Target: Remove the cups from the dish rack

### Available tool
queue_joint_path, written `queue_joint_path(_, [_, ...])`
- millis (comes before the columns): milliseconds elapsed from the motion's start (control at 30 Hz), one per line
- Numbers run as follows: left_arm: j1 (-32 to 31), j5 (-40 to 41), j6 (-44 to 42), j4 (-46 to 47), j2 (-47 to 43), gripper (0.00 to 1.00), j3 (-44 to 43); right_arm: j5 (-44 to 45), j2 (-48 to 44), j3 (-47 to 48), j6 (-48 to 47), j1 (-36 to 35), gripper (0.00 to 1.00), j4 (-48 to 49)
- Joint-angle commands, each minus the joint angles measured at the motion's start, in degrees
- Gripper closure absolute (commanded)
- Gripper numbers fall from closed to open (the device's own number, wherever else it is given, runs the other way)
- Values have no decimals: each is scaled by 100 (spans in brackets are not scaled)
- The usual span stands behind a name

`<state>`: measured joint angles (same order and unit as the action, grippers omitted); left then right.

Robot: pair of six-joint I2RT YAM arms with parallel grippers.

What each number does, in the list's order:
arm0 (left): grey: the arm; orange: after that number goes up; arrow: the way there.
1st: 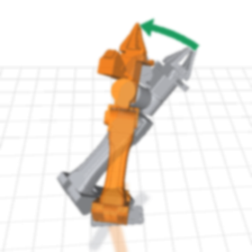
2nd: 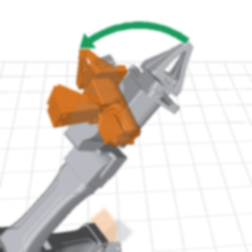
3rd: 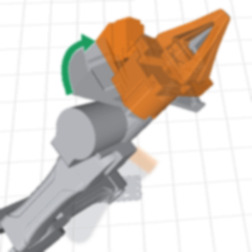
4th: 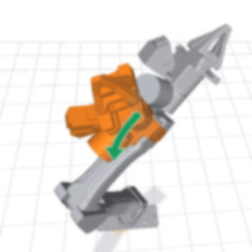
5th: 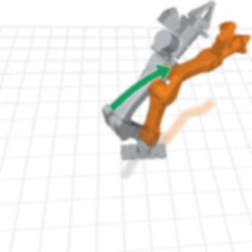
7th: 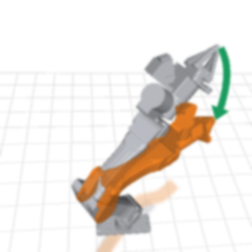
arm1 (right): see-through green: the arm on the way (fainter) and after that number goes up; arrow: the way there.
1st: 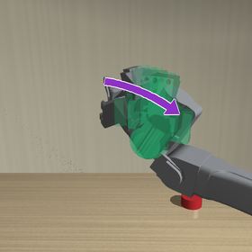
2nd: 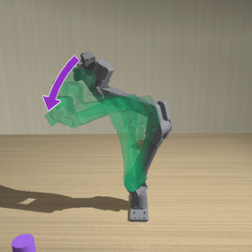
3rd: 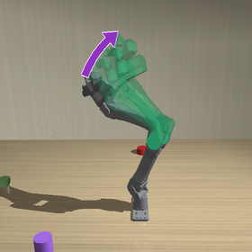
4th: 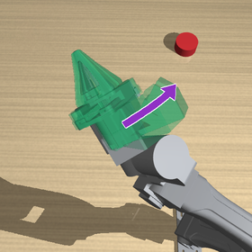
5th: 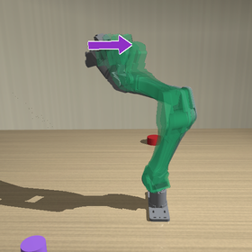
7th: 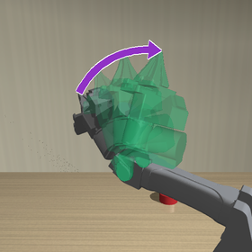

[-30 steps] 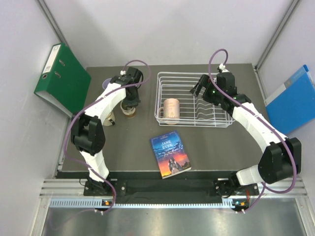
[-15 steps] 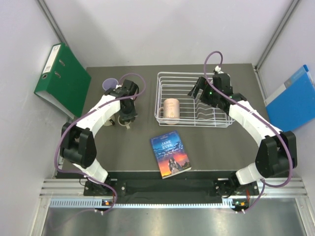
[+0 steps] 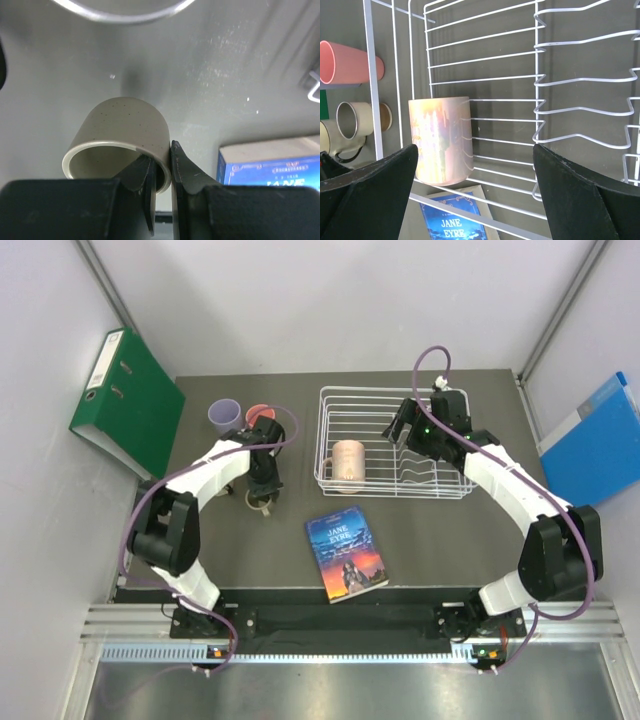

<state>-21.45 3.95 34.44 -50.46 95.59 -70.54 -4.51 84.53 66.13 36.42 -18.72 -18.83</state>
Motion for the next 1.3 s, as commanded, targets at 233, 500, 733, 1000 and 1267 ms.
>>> queue_joint_path(233, [97,54,-86,511,521,100,208,170,-42,295,-109,-62,4,-59])
queue_joint_path(500, [106,220,-130,423,390,88,146,161,46,260,-118,-62,4,-33])
queue_joint_path(733, [97,448,-121,142,12,44,-29,135,125,287,-127,-53,4,-7])
queue_joint_path(1000, [36,634,-86,-315,-567,38,-407,100,73,322,-127,-70,4,11])
queue_joint_path(1267, [-640,1301,-86,-615,-1392,1,-1295,573,-130,348,-416,-245,1,-103])
